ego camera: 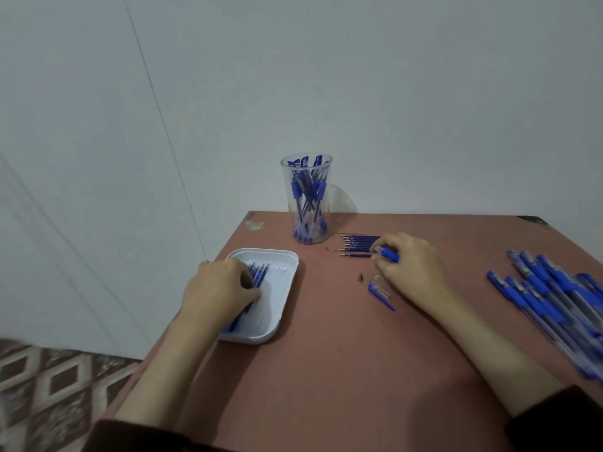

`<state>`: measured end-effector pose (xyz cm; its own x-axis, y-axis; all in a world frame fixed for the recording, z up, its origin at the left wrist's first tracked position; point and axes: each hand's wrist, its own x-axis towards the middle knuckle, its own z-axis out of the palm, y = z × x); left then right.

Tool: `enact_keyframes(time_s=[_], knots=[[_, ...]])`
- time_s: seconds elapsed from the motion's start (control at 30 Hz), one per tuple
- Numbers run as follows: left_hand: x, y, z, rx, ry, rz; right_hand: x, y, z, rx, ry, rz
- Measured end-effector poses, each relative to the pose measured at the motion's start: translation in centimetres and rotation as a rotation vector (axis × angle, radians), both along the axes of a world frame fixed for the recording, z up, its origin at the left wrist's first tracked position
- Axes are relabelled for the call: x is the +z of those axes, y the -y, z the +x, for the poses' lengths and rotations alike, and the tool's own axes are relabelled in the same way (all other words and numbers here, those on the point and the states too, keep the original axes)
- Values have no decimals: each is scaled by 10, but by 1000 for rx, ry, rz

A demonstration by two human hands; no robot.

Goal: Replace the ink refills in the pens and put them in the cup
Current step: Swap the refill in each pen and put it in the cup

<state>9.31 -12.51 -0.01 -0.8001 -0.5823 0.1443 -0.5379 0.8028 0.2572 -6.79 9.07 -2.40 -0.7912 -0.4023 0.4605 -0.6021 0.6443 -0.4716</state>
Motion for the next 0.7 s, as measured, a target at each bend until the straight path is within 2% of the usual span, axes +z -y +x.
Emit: enact_keyframes(time_s=[0.23,0.3,0.37,0.47,0.53,0.6,0.7], knots=[[-1,-9,-8,17,20,-41,0,-1,2,9,44,3],[2,-11,-10,35,-61,18,2,-1,2,3,61,-3],[10,-12,-13,-2,-291,253,4,-3,1,-13,78,-30],[25,-33,-22,-177,-624,948,7,-6,-1,-36,103,-29],[25,-52,-37,-258,-729,1261,10,-9,-1,-50,107,16],[19,-70,-56,-263,-824,1387,11,-12,-2,-35,114,44],[7,-84,-80,-201,-988,1459,12,-14,-5,34,76,45]])
